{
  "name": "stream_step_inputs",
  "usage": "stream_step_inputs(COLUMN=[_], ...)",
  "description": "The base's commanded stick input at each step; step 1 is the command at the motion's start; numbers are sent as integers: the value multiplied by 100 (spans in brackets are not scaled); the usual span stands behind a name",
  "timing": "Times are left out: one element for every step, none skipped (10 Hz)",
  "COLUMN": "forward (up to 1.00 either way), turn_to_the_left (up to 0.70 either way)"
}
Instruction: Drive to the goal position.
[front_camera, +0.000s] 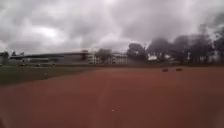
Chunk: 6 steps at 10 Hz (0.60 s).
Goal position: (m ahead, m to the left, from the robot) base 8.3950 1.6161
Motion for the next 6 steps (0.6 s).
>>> stream_step_inputs(forward=[70,70,70,70,70,70], turn_to_the_left=[0,0,0,0,0,0])
